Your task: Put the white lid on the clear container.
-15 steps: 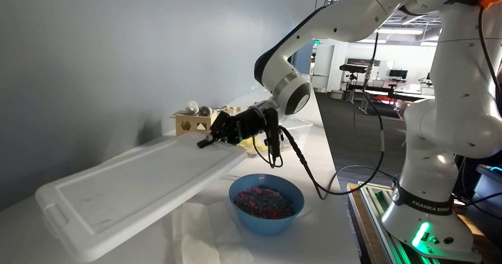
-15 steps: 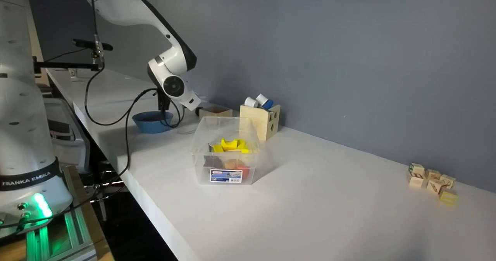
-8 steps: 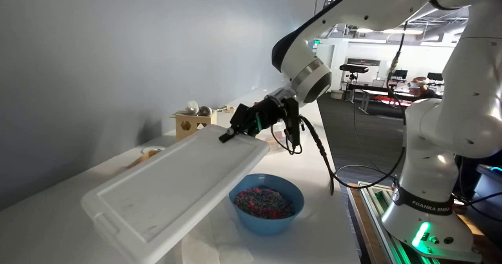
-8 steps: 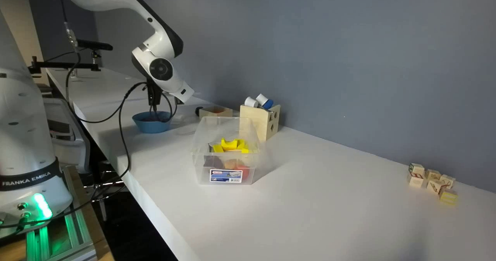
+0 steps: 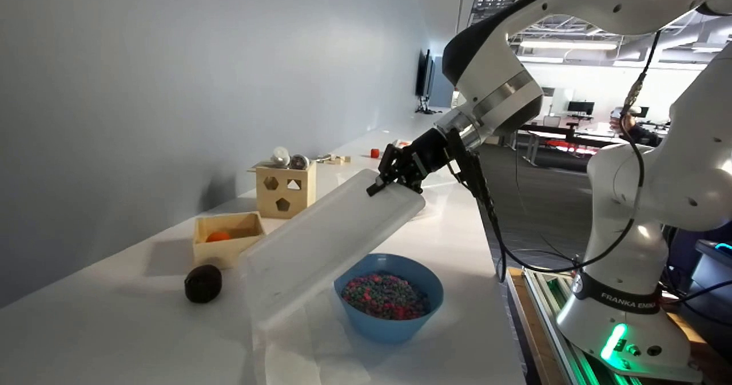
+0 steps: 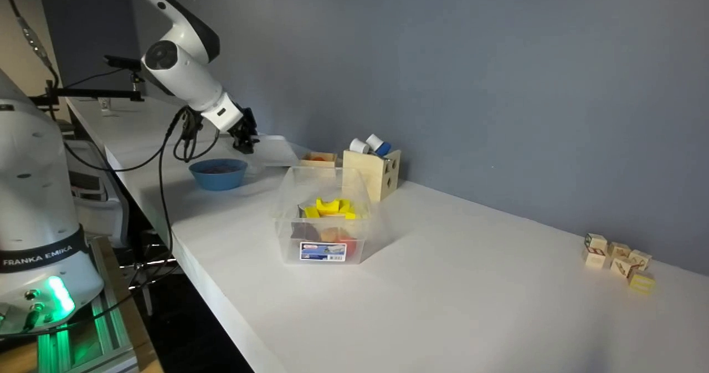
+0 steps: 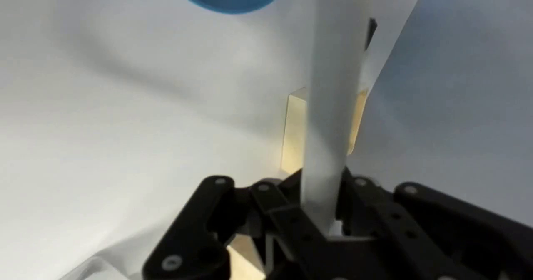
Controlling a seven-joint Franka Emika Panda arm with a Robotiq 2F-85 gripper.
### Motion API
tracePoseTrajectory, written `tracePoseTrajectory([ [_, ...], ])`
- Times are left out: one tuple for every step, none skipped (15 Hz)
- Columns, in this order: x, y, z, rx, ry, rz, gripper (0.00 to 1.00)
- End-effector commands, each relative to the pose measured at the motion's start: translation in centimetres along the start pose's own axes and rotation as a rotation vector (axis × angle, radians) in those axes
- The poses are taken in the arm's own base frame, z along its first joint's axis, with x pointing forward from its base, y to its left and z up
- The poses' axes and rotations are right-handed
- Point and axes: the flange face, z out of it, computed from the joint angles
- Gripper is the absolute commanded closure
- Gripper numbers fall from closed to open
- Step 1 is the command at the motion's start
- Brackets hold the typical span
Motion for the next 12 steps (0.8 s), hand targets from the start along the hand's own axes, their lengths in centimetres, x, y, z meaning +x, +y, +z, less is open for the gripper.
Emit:
tracePoseTrajectory([
  [-1.6,-1.3,-3.8,0.026,0.144,0.123,0.99],
  [-2.0,-1.7,-4.9,0.047,0.173,0.151,0.99],
  [-2.4,-2.0,-5.8,0.064,0.193,0.163,0.99],
  [-3.0,-1.2,-7.5,0.084,0.225,0.166,0.99],
  [-3.1,-1.4,-8.7,0.098,0.248,0.155,0.99],
  [-2.8,-2.6,-9.4,0.106,0.255,0.135,0.99],
  [-2.7,-2.5,-10.2,0.111,0.252,0.111,0.99],
  [-2.6,-2.4,-11.1,0.106,0.251,0.089,0.99],
  [-2.4,-1.7,-11.5,0.090,0.225,0.082,0.99],
  [-2.3,-2.1,-9.9,0.073,0.256,0.091,0.94],
  [-2.2,-1.9,-10.5,0.073,0.247,0.084,0.94],
  [-2.1,-1.7,-10.8,0.076,0.237,0.081,0.94],
])
